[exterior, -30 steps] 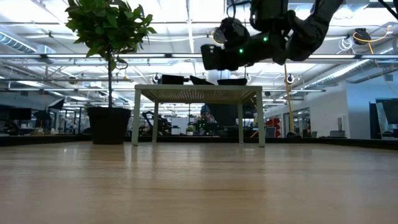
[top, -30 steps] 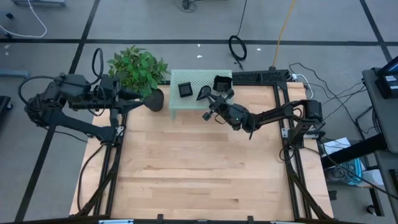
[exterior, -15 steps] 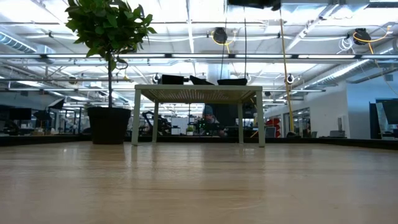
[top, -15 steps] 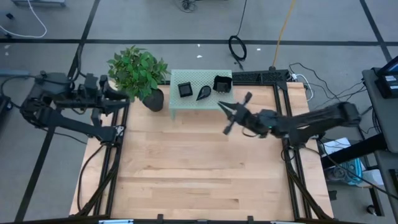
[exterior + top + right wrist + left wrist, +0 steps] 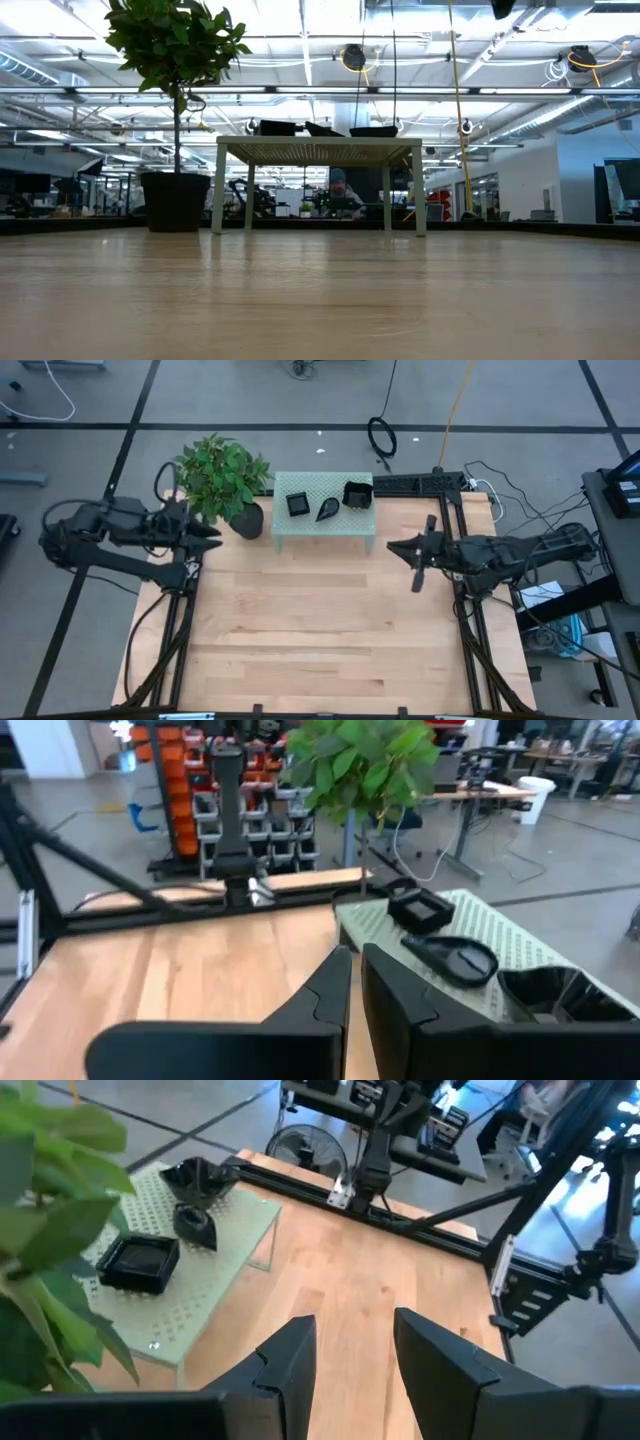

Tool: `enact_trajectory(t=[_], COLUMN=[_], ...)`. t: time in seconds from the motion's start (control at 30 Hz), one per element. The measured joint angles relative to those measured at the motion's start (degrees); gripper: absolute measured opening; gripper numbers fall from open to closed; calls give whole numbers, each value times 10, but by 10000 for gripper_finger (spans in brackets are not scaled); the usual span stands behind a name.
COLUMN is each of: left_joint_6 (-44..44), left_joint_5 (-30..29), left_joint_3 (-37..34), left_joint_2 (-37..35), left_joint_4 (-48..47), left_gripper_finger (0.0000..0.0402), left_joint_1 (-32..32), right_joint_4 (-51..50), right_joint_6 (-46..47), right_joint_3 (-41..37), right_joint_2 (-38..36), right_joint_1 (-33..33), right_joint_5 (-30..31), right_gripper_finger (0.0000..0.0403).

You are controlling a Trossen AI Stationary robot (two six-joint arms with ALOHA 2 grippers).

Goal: Pick & Place Mini shaped plates
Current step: Return to Home Position

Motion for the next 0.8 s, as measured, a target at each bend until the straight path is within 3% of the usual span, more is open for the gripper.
enact_trajectory(t=[0.27, 0.8], left_joint_6=[-14, -46], left_joint_5=[-7, -12], left_joint_3=[-136, -403], left_joint_2=[-70, -185], left_joint_4=[104, 353], left_gripper_finger=[141, 141], left_joint_1=[0, 0], right_joint_4=[17, 405], right_joint_6=[10, 36], right_joint_3=[-100, -386], right_joint_2=[-63, -152], right_joint_1=[15, 15], right_joint_5=[2, 5], right_gripper_finger=[20, 20])
